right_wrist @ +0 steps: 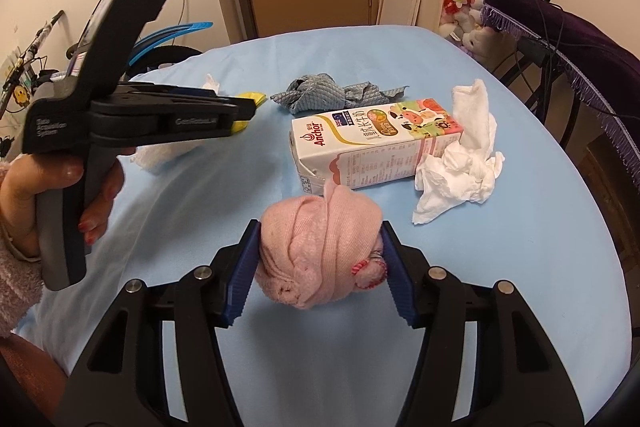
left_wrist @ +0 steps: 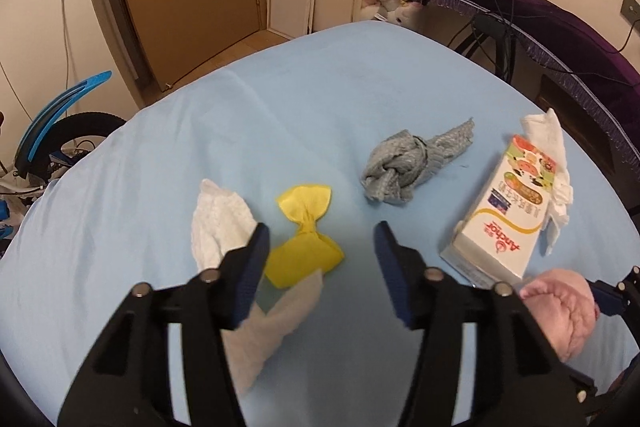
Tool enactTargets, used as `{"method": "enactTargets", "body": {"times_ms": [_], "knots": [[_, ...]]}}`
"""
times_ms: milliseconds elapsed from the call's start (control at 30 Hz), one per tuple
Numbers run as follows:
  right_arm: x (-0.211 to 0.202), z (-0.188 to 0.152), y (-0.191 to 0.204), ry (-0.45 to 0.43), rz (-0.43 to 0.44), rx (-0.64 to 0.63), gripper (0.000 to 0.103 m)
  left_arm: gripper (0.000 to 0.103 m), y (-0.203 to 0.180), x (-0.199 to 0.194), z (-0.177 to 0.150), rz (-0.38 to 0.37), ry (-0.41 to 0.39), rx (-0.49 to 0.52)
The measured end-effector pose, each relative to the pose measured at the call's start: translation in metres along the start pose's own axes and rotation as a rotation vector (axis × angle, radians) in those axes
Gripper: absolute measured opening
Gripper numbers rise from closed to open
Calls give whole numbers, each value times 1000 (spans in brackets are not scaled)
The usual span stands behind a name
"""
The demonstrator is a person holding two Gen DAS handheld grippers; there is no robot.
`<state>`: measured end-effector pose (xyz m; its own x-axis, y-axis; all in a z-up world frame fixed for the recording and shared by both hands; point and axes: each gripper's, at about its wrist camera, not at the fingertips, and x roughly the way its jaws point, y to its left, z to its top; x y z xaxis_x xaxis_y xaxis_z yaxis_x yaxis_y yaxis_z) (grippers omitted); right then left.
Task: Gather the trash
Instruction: 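Grasp the pink sock ball with the right tool while the left tool grasps the yellow bow, then carry the pink sock and yellow bow to the grey bin and release both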
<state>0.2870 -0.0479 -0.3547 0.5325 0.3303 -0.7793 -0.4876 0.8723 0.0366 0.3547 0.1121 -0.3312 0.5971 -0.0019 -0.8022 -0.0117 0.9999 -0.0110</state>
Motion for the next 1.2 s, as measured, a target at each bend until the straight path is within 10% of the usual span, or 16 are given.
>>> {"method": "enactTargets", "body": {"times_ms": [267, 433, 1200], "knots": [[3, -2, -2, 16, 4, 11, 56, 59, 11, 32, -1, 5, 76, -9], [1, 0, -3, 18, 0, 13, 56, 11, 13, 23, -6, -55, 77, -38], [-127, -22, -4, -51, -86, 82, 56, 10, -58, -143, -64, -207, 55, 68]]}}
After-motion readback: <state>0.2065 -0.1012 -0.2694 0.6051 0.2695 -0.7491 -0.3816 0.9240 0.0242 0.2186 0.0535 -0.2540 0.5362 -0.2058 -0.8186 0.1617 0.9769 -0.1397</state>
